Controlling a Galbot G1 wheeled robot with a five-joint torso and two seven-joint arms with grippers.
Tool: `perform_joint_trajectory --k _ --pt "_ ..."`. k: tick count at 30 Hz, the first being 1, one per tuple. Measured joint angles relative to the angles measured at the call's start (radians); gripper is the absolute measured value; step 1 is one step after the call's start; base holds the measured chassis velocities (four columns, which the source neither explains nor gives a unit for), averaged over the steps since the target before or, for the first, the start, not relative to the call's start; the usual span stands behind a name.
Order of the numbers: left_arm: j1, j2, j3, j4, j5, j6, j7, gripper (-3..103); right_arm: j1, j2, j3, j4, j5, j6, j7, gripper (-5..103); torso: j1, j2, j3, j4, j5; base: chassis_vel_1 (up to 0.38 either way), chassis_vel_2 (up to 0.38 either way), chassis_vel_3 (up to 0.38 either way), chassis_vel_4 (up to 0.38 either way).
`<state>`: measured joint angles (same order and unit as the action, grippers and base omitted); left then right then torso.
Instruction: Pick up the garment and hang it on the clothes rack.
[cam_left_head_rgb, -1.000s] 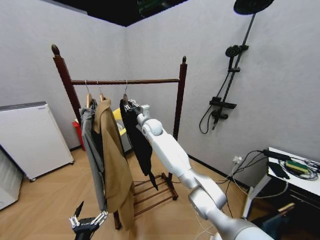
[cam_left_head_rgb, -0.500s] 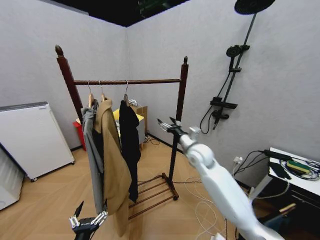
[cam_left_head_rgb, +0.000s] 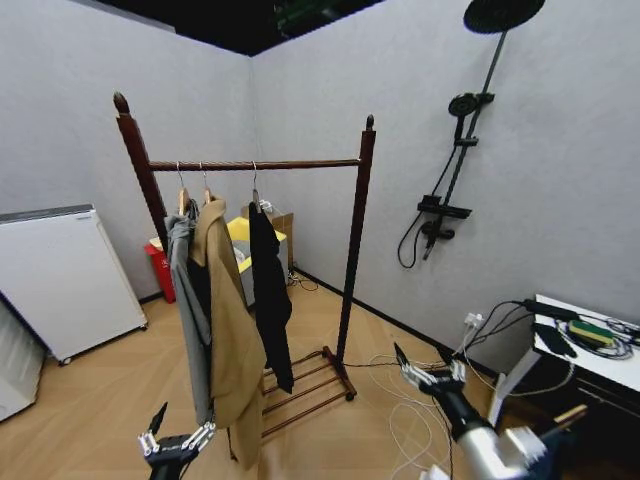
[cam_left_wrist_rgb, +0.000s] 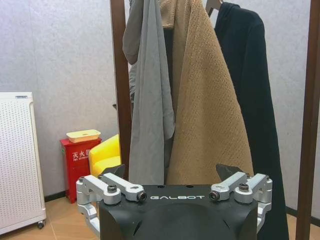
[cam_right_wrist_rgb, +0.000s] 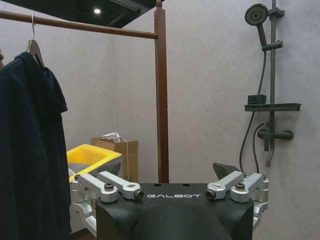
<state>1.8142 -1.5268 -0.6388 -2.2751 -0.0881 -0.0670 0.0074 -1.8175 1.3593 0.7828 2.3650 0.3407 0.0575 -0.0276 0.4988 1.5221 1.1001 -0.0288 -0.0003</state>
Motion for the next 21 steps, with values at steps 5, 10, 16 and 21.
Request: perform_joint_trajectory --k 5,10,16,21 --pt "0.000 0.000 0.000 0.000 0.000 0.000 0.000 100 -0.047 0.044 -0.031 0.012 -0.084 0.052 0.010 99 0.000 0.000 0.000 0.0004 0.0002 0.000 0.000 0.000 0.000" --pt "0.000 0.000 0.000 0.000 0.000 0.000 0.000 100 -0.043 0.044 -0.034 0.012 -0.084 0.052 0.011 99 0.000 0.000 0.000 0.0003 0.0002 0.000 0.000 0.000 0.000" --pt "0.000 0.000 0.000 0.000 0.000 0.000 0.000 100 -0.037 0.043 -0.036 0.009 -0.082 0.050 0.012 99 0.000 0.000 0.000 0.0004 0.0002 0.000 0.000 0.000 0.000" --pt "0.000 0.000 0.000 0.000 0.000 0.000 0.000 100 -0.034 0.042 -0.037 0.007 -0.081 0.048 0.012 99 0.000 0.000 0.000 0.0002 0.0003 0.000 0.000 0.000 0.000"
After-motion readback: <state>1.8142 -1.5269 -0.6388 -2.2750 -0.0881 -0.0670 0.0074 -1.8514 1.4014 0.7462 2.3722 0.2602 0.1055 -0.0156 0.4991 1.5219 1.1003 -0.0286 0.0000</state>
